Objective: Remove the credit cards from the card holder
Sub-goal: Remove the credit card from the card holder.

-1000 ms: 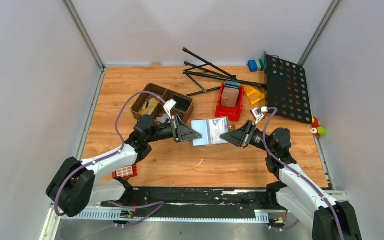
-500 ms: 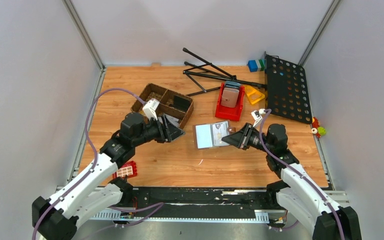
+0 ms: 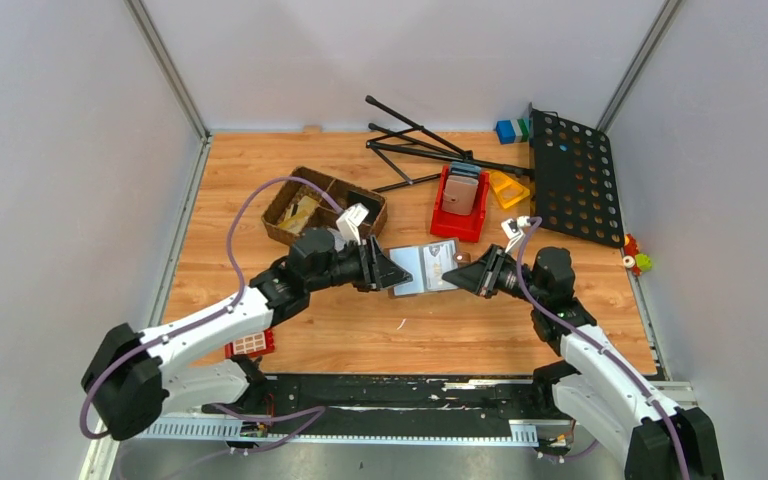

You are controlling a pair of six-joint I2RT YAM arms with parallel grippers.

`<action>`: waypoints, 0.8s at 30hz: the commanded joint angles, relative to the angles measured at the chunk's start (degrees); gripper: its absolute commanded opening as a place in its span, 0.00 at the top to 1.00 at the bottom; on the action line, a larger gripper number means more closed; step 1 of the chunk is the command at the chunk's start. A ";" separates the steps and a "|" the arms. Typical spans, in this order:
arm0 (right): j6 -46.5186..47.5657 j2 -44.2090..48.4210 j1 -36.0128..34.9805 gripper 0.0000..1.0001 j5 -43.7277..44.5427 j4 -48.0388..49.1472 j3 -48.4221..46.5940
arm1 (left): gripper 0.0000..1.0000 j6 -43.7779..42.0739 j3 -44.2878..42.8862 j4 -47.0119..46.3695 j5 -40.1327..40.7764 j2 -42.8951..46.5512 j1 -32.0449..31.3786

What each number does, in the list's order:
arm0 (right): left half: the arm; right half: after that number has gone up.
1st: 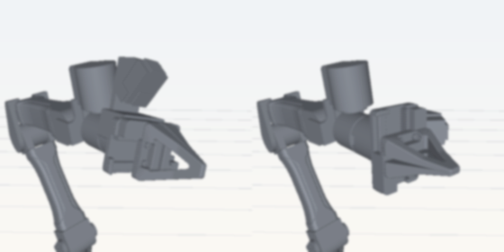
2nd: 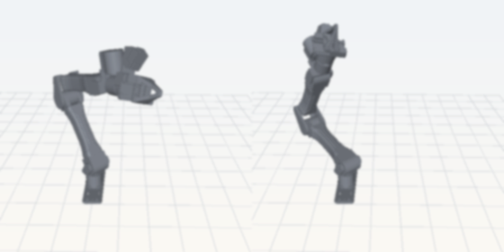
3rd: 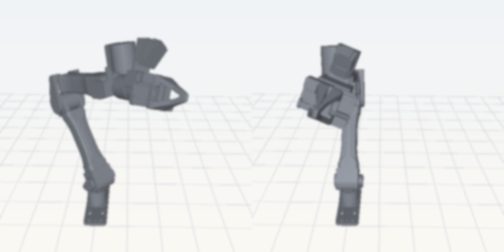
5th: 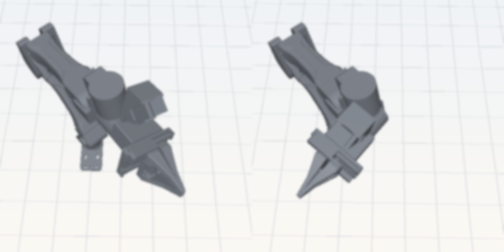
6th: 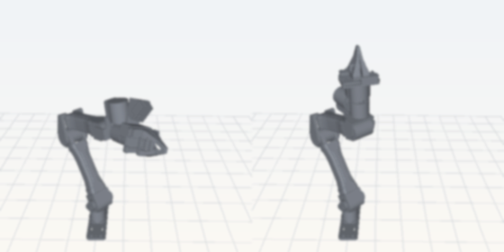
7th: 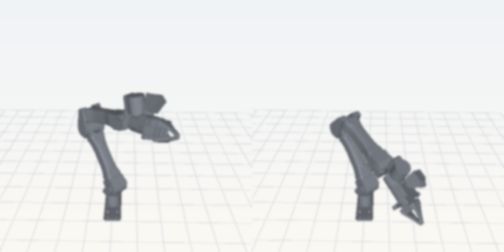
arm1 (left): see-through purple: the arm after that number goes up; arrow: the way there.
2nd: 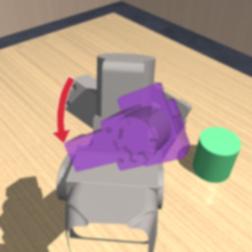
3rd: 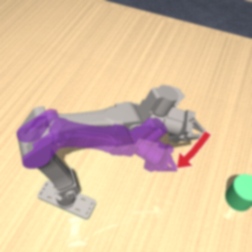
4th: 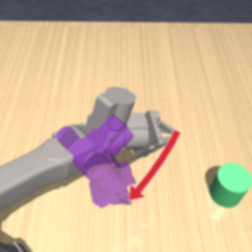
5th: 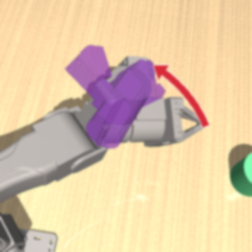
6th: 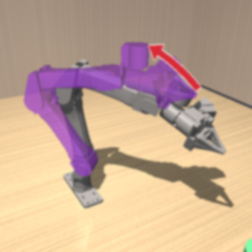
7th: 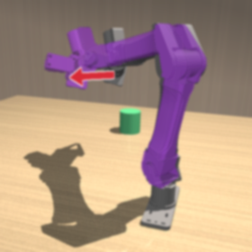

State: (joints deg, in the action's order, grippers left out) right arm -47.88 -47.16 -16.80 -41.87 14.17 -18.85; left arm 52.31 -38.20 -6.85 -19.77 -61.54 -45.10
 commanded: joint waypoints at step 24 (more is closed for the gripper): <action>-7.17 -0.04 0.03 1.00 -4.72 14.09 2.62 | 0.75 15.46 1.59 -32.06 -7.85 -16.44 -1.30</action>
State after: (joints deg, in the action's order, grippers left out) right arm -53.04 -46.61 -16.80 -44.73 22.09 -16.53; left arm 64.27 -36.80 -29.80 -25.58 -77.62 -46.13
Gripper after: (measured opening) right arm 0.091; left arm 0.287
